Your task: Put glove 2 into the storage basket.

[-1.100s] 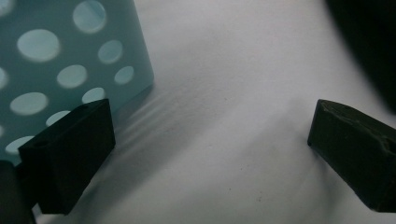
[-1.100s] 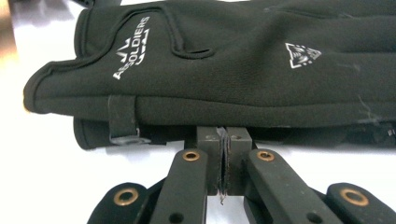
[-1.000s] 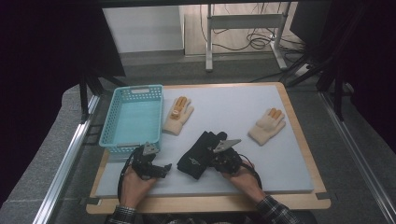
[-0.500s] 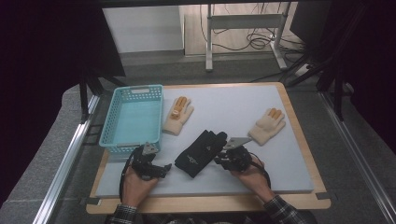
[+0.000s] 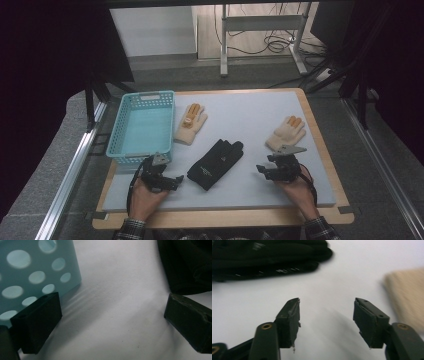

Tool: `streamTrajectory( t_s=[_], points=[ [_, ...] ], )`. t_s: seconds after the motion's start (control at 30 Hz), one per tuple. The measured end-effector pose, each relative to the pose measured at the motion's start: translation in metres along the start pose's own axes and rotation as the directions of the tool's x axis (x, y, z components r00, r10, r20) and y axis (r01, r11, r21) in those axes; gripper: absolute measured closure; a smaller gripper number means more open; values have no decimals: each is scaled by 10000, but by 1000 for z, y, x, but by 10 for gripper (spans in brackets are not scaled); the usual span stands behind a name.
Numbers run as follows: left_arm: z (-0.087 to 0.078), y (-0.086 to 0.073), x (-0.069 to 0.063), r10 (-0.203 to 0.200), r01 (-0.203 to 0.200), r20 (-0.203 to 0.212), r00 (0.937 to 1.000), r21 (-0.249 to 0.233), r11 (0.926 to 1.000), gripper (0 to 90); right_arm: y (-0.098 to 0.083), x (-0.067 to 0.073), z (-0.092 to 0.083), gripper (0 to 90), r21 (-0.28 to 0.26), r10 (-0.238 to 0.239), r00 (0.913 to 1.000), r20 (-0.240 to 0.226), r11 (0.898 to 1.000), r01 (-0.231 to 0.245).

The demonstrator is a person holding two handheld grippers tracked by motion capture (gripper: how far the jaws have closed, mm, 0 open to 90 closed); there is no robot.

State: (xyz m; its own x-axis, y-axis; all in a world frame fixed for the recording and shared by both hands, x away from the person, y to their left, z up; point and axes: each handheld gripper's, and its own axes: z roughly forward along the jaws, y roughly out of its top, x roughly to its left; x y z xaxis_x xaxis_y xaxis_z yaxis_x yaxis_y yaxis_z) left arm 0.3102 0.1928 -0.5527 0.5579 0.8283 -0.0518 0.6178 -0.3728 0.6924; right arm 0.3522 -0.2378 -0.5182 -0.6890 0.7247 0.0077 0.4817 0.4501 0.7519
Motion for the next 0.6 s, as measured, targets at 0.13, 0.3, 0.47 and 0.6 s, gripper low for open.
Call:
streamTrajectory(
  t_s=[0.13,0.3,0.47,0.6],
  points=[
    [0,0,0,-13,13,6,10000,-8,10000,16,-7,-6,2,317,236,68,9994,339,9997,-76],
    [0,0,0,-14,14,4,10000,-12,10000,16,-12,-3,6,274,279,-256,9983,531,9993,241],
    [0,0,0,-36,36,6,10000,-20,10000,18,-12,-3,6,262,259,-254,9981,557,9994,239],
    [-1,0,0,29,-28,4,10000,-69,10000,27,-12,-3,7,261,229,-240,9981,563,9995,228]
  ],
)
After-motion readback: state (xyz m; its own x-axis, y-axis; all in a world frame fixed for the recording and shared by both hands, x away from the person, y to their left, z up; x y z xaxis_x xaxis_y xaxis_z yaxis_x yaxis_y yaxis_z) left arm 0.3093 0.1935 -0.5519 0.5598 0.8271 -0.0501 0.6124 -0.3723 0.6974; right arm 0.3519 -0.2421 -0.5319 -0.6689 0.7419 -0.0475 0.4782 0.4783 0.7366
